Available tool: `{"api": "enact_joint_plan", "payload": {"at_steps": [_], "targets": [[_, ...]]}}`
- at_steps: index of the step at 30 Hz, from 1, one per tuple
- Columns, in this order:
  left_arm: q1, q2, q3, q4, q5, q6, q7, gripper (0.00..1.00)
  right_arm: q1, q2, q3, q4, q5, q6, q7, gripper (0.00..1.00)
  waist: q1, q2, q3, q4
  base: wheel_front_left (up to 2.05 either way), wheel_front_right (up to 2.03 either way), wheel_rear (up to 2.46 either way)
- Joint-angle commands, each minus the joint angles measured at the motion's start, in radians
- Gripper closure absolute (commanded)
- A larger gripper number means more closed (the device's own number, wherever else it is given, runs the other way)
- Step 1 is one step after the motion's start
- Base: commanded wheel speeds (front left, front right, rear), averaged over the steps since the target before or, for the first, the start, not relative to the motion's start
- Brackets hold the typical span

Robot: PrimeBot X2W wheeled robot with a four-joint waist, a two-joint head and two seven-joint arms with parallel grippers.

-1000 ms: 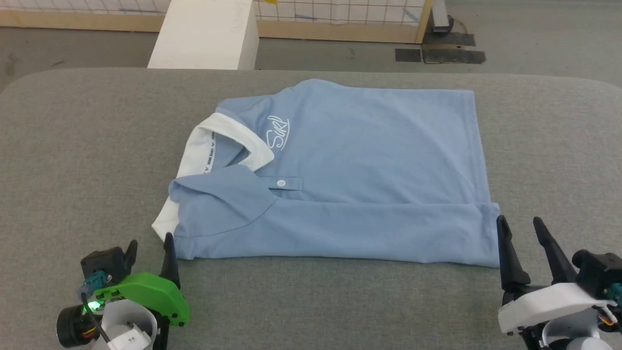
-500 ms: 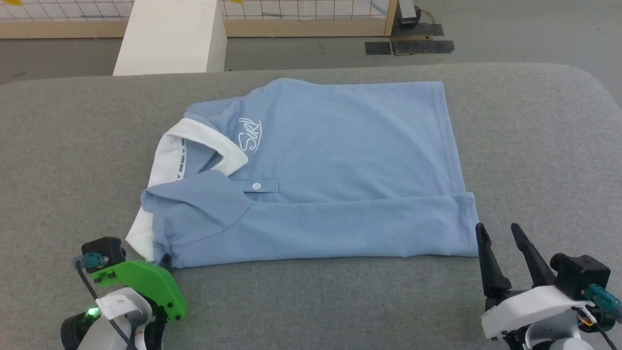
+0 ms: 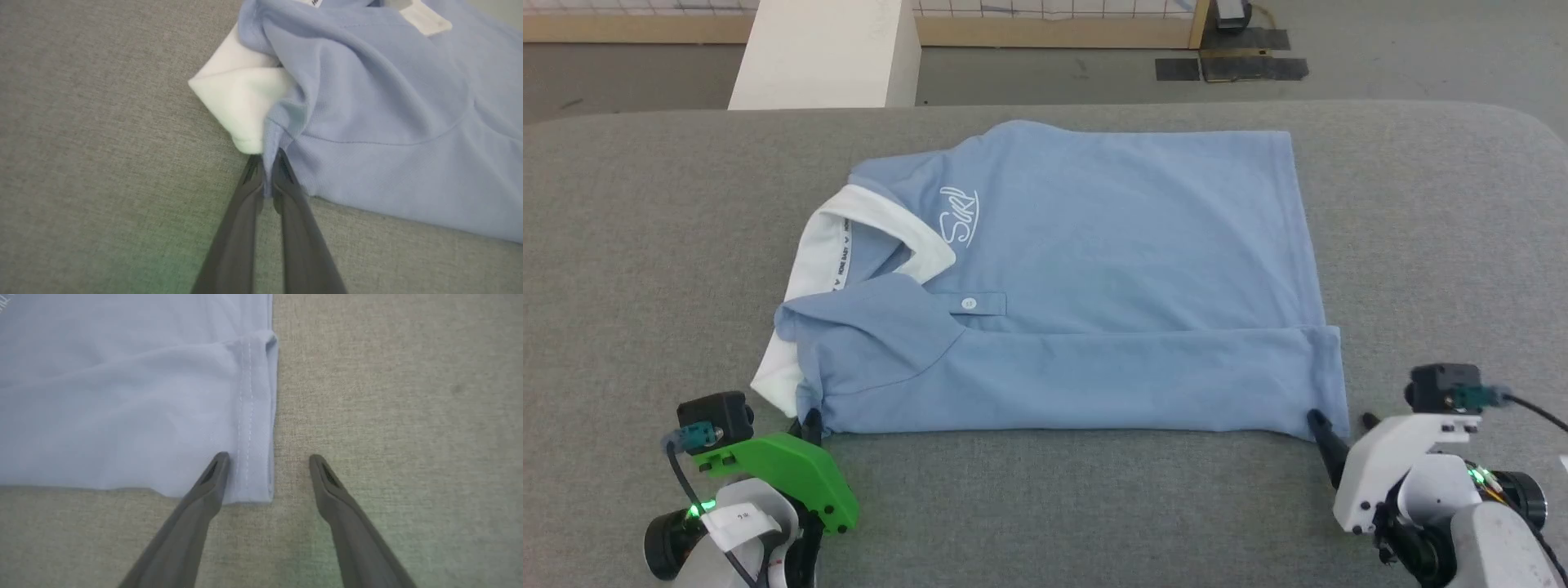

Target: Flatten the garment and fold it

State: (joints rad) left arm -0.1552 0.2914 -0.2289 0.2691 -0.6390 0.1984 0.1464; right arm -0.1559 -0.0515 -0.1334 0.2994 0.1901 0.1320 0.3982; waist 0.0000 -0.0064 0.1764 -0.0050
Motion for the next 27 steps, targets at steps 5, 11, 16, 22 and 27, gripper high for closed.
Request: {"api": "enact_joint_plan", "payload": {"at_steps": [5, 11, 16, 22, 27], "targets": [[-0.011, 0.003, -0.005, -0.009, 0.024, -0.007, -0.033, 1.0, -0.045, 0.001, 0.01, 0.008, -0.035, -0.001, 0.243, 0.21, 0.0, 0.0064, 0.018, 0.017, 0.0, 0.0, 0.0], [-0.018, 0.001, -0.01, -0.002, 0.037, -0.018, -0.087, 1.0, -0.032, 0.001, 0.007, -0.076, -0.027, -0.001, 0.365, 1.0, 0.0, 0.0064, 0.009, 0.026, 0.0, 0.0, 0.0], [-0.009, 0.004, -0.002, -0.032, 0.083, -0.001, -0.202, 1.0, 0.012, 0.001, 0.017, -0.215, 0.005, -0.001, 0.193, 1.0, 0.0, 0.0064, -0.027, 0.037, 0.0, 0.0, 0.0], [0.072, 0.028, 0.024, -0.102, 0.11, 0.039, -0.275, 1.0, 0.124, 0.001, 0.015, -0.369, 0.059, -0.001, 0.042, 1.0, 0.0, 0.0064, -0.077, 0.04, 0.0, 0.0, 0.0], [0.193, 0.05, 0.029, -0.185, 0.102, 0.076, -0.229, 1.0, 0.268, 0.001, -0.03, -0.464, 0.084, -0.001, 0.068, 1.0, 0.0, 0.0064, -0.094, 0.045, 0.0, 0.0, 0.0]]}}
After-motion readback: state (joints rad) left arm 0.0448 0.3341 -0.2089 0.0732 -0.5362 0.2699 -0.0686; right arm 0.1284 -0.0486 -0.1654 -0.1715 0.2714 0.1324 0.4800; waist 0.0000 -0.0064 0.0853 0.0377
